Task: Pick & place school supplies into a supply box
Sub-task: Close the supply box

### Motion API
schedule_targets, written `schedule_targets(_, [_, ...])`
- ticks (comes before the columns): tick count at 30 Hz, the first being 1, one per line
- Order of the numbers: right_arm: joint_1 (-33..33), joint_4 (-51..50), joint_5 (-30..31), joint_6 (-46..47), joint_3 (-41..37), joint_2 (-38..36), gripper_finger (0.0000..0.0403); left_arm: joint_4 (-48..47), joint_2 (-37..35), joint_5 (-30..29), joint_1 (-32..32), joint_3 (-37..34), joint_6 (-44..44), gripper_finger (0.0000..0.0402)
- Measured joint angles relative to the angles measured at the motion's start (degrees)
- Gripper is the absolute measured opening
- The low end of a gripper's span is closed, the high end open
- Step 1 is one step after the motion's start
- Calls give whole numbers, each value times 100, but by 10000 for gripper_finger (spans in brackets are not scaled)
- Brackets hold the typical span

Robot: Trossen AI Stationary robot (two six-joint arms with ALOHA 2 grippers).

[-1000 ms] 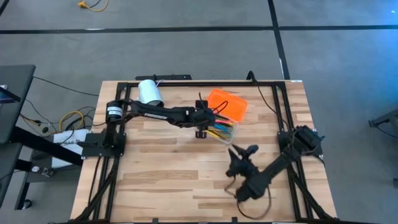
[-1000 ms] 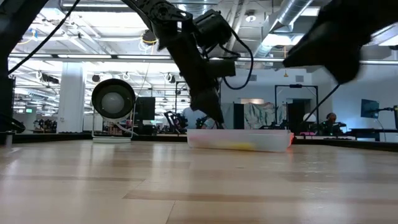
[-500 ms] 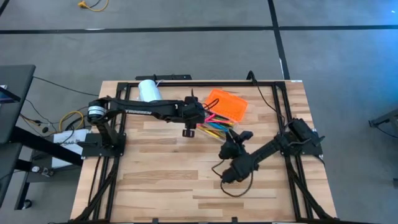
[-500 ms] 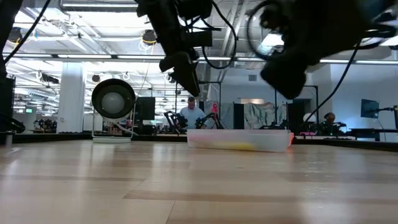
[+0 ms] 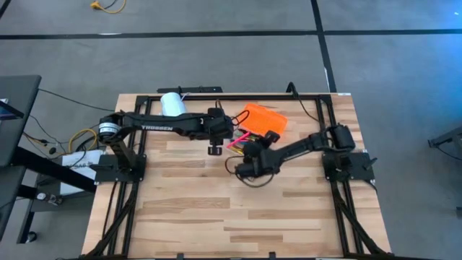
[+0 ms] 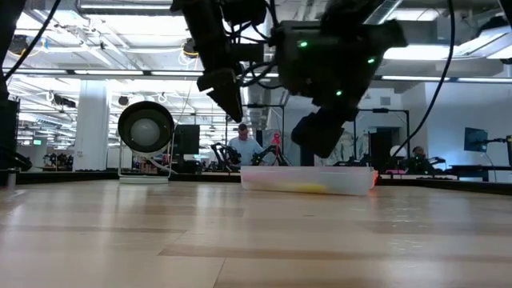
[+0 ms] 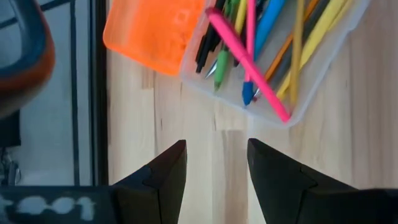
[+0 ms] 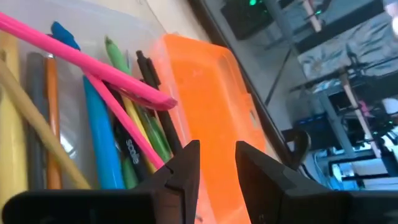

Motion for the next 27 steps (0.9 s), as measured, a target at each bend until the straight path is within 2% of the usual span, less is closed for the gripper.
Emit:
schedule_targets(5, [-48,560,-97,-687,2,-191,98,-119,0,-11,36,0,-28,161])
schedule_targets(10, [84,969,-177,-1333,2,-693,98,-192,-15,-1,53,-2,69,161])
schedule_targets(14, [190,1241,-1044,-2289,2,-1211,98,-240,-96,19,127,-4,185,161])
schedule_targets(17, [182,1225,-1862,-2924,2,-1594,98,-221,-208,323,197,-4,394,161])
schedule_targets(23, [-92,519,-2210,-3399,-20,-2092,98,-204,-323,1111,473,-4,850,161])
schedule_targets(27, [-409,919,-2678,-3678,-598,-2407,98,-67,-328,1610,834,-129,1004,161])
